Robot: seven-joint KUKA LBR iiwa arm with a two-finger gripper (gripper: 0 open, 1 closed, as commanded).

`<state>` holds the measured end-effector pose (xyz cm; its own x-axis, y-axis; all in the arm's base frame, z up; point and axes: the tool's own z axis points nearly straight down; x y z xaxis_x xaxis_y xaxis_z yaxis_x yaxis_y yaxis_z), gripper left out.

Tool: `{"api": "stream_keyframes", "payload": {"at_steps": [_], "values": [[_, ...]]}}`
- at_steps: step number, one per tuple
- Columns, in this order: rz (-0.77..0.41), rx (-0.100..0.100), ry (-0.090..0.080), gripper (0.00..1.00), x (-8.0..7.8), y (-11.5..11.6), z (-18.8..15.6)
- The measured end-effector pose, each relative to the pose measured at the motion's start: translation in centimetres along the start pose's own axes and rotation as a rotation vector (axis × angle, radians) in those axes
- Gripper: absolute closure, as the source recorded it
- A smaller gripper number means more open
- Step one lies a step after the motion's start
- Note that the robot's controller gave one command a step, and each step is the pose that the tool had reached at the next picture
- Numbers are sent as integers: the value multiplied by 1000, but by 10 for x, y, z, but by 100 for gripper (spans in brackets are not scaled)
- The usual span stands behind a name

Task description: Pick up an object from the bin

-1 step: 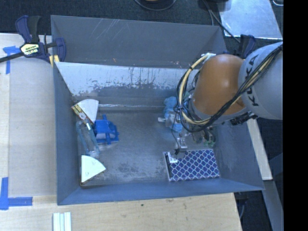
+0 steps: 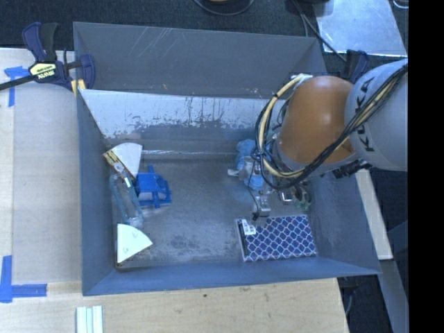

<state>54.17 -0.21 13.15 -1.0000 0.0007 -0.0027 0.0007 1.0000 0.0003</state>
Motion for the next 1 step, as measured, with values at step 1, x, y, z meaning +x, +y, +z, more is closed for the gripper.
{"api": "stream_keyframes", "payload": {"at_steps": [1], "values": [[-131, 0, 1, 0, -1, 7, -89]]}}
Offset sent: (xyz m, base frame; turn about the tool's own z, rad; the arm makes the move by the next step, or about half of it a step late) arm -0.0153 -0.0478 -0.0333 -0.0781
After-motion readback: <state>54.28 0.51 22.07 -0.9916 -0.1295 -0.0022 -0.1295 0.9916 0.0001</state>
